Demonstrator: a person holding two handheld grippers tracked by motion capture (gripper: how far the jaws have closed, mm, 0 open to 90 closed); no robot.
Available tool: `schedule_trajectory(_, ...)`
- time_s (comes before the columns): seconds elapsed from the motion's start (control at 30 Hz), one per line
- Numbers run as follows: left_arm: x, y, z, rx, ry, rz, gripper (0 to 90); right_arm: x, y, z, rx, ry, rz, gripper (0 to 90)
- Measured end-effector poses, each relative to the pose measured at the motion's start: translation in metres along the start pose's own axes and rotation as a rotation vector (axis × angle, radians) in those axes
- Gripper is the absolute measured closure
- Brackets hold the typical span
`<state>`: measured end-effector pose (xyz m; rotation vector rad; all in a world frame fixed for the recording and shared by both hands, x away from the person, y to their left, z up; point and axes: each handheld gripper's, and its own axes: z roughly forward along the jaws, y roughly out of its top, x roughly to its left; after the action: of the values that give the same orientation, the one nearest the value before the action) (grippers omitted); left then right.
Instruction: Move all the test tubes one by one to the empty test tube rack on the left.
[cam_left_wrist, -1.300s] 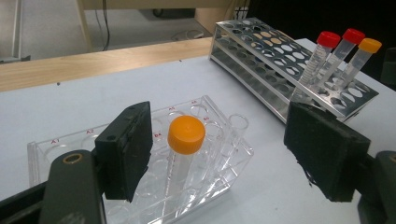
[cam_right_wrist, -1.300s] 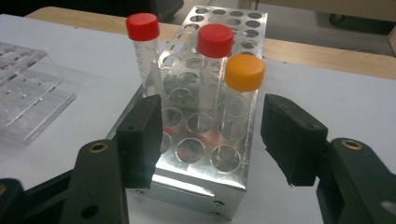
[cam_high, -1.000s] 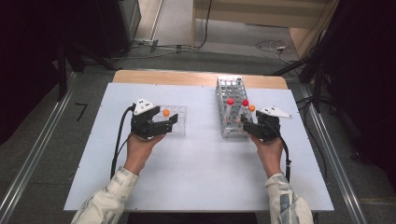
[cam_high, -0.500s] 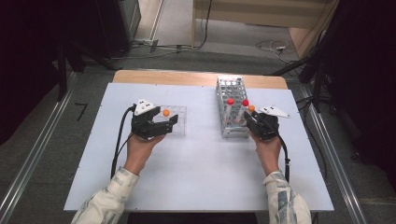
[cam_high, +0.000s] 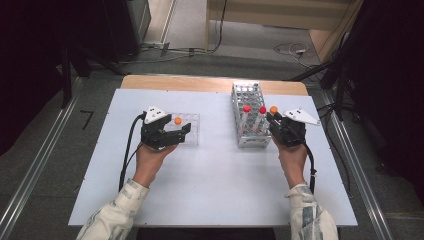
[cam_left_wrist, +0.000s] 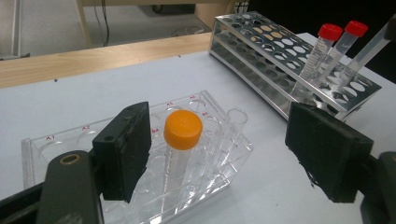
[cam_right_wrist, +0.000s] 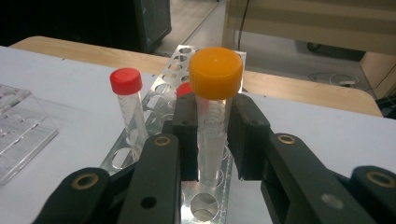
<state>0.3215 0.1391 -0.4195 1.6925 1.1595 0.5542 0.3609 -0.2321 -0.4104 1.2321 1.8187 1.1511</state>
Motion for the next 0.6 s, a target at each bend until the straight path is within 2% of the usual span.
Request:
schedule_trajectory(0.3, 0.001, 0.000, -0.001, -0.004, -0.002, -0.001, 22.1, -0.001, 0.010, -0.014, -0.031, 0.006, 0.013, 71.7)
schedule_trajectory(0.47, 0.000, 0.000, -0.002, -0.004, -0.003, 0.000, 21.8, 0.005, 0.015, -0.023, -0.038, 0.043, 0.013, 71.7)
schedule_trajectory(0.6, 0.000, 0.001, -0.003, -0.002, -0.001, -0.004, 20.4, 0.012, 0.013, -0.023, -0.026, 0.062, -0.009, 71.7)
